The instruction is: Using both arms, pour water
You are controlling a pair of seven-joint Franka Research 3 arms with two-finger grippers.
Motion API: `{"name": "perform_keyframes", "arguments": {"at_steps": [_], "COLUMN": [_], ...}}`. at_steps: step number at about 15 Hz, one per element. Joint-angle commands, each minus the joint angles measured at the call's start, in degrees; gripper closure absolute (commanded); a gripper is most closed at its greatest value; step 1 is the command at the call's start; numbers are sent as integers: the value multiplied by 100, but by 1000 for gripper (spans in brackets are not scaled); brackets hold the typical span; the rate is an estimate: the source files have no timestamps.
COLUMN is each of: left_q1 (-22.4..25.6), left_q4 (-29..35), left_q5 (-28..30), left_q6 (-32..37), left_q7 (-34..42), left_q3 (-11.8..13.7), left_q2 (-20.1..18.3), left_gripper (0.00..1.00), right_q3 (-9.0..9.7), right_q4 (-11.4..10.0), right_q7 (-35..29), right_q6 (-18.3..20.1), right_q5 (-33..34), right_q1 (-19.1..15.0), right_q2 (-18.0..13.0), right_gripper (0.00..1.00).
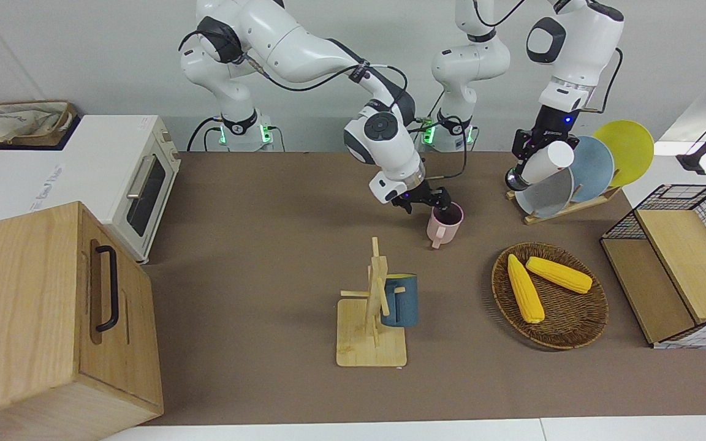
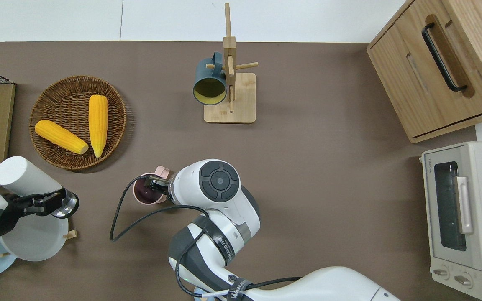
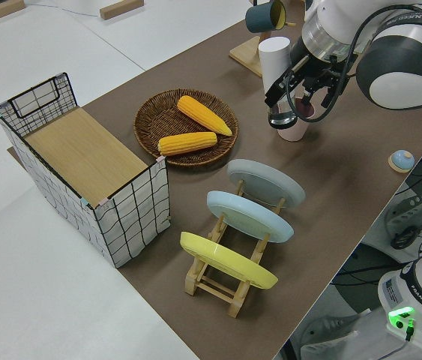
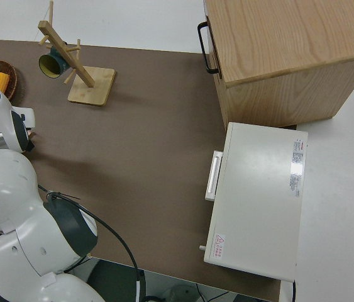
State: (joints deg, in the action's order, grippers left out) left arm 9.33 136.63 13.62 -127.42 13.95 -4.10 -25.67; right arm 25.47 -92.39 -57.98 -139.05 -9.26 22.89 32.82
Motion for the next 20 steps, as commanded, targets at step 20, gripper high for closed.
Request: {"name": "perform_keyframes", "arguments": {"at_steps": [20], "left_q1": [-1952], "left_q4": [715], "left_q5": [-615], "left_q6": [-107], "left_q7": [-67], "left_q3": [832], "left_q2": [-219], "left_gripper": [1000], "right_q3": [-1360], "right_q4": [276], "right_q7": [5208], "right_q6": [3833], "right_q5": [1507], "right_q1": [-1514], "right_q2": [-2111], "right_gripper": [11]}}
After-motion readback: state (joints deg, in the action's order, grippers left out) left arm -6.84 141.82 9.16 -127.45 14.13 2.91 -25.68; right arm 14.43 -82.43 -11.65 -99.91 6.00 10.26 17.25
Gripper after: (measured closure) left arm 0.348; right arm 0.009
